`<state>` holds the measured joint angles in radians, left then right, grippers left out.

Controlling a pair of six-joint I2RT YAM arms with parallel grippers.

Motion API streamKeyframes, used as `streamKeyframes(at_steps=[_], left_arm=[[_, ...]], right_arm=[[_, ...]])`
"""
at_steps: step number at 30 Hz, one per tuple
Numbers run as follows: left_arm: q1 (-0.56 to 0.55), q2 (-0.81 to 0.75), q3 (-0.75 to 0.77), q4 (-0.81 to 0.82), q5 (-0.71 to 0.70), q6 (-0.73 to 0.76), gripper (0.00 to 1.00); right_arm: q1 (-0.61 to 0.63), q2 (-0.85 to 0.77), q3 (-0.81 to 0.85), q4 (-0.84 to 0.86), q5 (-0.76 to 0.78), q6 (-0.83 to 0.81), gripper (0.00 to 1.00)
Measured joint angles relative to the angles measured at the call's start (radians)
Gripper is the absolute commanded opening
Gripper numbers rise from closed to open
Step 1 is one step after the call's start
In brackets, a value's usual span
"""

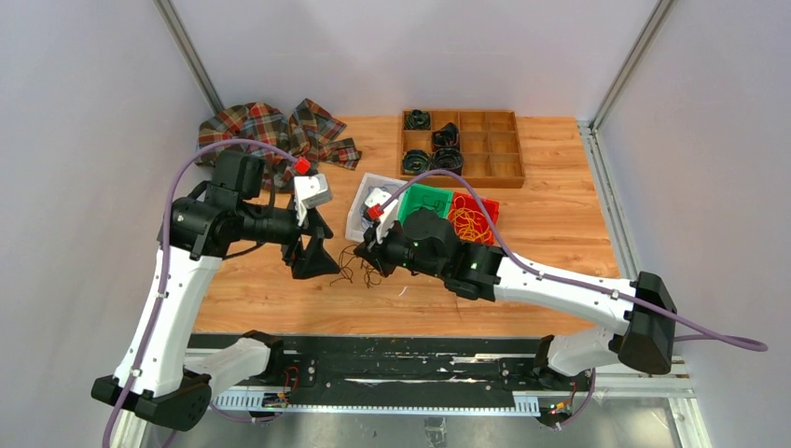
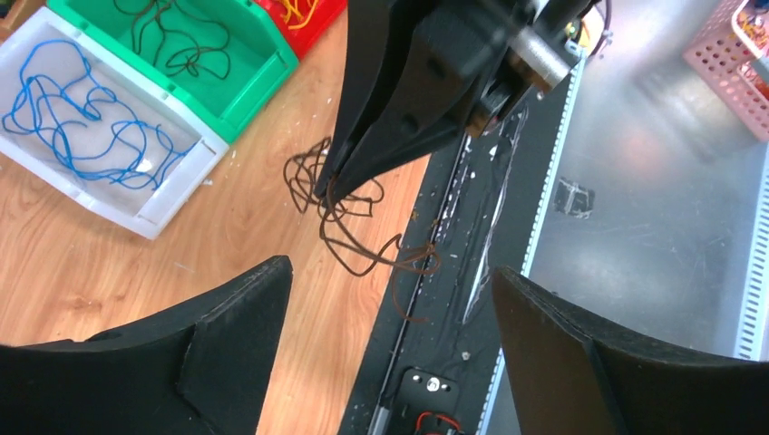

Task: Untangle the cables

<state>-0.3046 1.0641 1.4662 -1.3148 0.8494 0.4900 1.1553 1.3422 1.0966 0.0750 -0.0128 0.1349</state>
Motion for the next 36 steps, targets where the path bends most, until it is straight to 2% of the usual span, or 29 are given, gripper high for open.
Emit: streamKeyframes(at_steps=[3, 7, 11, 18, 20, 23, 27, 32, 36], left_arm=[[0.0, -0.005, 0.01, 0.002, 0.018, -0.01, 0.89], [-0.012, -0.006, -0.032, 0.007, 0.021, -0.021, 0.78], [-0.019, -0.002, -0.115, 0.058, -0.013, -0.078, 0.74], [-0.02, 0.0, -0.166, 0.166, -0.079, -0.173, 0.45], [-0.02, -0.001, -0.164, 0.182, -0.094, -0.185, 0.47], [-0.019, -0.002, -0.156, 0.195, -0.107, -0.188, 0.59], [-0.019, -0.002, -0.13, 0.203, -0.091, -0.19, 0.67], [-0.019, 0.005, -0.126, 0.212, -0.071, -0.193, 0.67], [-0.02, 0.004, -0.13, 0.215, -0.071, -0.191, 0.62]], right_arm=[[0.014, 0.014, 0.009, -0.032, 0.026, -0.002, 0.01], [0.021, 0.019, 0.013, -0.051, 0.048, -0.002, 0.01], [0.021, 0.031, 0.04, -0.056, 0.062, 0.005, 0.01], [0.022, 0.033, 0.055, -0.05, 0.069, 0.03, 0.01], [0.023, 0.032, 0.054, -0.05, 0.07, 0.033, 0.01], [0.023, 0.032, 0.053, -0.05, 0.069, 0.034, 0.01], [0.023, 0.032, 0.052, -0.051, 0.06, 0.046, 0.01], [0.023, 0.032, 0.052, -0.051, 0.043, 0.063, 0.01], [0.023, 0.032, 0.052, -0.051, 0.039, 0.071, 0.0]])
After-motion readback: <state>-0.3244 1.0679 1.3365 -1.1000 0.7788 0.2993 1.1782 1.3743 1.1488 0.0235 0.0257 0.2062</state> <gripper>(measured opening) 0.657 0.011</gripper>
